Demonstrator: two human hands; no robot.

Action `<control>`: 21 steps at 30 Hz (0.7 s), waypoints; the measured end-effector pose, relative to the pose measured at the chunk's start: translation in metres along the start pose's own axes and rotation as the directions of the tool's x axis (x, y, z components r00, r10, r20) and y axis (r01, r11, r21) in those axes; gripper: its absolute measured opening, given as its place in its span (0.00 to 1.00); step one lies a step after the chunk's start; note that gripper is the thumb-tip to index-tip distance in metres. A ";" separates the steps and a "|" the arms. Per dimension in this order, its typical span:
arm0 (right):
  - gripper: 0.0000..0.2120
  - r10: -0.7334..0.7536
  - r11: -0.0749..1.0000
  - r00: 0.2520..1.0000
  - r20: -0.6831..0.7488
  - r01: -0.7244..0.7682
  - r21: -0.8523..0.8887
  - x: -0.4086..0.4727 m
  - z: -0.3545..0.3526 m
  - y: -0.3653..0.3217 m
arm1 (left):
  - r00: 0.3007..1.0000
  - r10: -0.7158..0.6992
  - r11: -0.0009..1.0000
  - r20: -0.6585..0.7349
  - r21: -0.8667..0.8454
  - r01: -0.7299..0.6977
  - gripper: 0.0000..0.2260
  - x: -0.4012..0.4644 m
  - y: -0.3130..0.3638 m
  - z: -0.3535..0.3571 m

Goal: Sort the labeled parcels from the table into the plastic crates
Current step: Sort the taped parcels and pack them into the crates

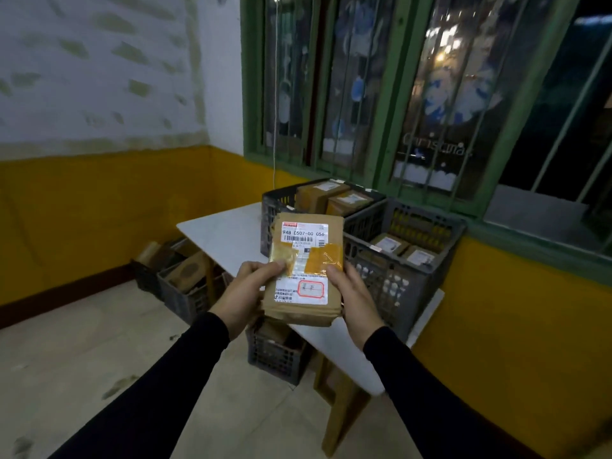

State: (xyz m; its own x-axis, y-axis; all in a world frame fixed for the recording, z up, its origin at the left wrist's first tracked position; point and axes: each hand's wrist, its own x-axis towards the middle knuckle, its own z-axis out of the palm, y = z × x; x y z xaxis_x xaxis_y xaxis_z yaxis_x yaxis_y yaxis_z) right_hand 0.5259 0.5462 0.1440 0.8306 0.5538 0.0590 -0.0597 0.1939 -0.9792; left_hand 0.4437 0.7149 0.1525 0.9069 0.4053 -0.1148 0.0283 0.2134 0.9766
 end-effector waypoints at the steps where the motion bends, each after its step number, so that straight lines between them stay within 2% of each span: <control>1: 0.16 0.002 1.000 1.000 -0.016 -0.002 -0.010 0.023 0.007 0.001 | 1.000 -0.009 1.000 0.022 0.004 0.009 0.28 0.025 0.005 -0.010; 2: 0.15 0.001 1.000 0.999 -0.035 -0.002 -0.020 0.050 0.014 0.002 | 0.999 -0.015 1.000 0.029 0.012 0.015 0.29 0.055 0.010 -0.022; 5: 0.12 -0.010 0.999 0.997 -0.071 0.007 -0.033 0.117 0.028 -0.004 | 1.000 0.009 0.999 0.015 0.037 -0.009 0.22 0.123 0.033 -0.039; 10: 0.17 -0.039 0.999 0.994 -0.098 0.037 -0.018 0.222 0.031 -0.007 | 0.998 0.049 0.997 0.040 0.065 -0.051 0.21 0.227 0.064 -0.052; 15: 0.18 -0.085 0.995 0.986 -0.140 0.077 -0.059 0.332 0.010 0.001 | 0.994 0.098 0.990 0.048 0.100 -0.102 0.17 0.335 0.082 -0.053; 21: 0.11 -0.078 0.997 0.979 -0.187 0.075 -0.027 0.451 -0.031 -0.004 | 0.991 0.121 0.970 0.057 0.206 -0.130 0.15 0.459 0.108 -0.033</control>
State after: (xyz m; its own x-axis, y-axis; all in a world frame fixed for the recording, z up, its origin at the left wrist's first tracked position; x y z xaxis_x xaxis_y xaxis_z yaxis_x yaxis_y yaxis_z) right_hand 0.9184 0.7700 0.1684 0.9216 0.3755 0.0980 0.0171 0.2129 -0.9769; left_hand 0.8493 0.9530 0.1989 0.9260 0.3771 0.0145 -0.0039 -0.0289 0.9996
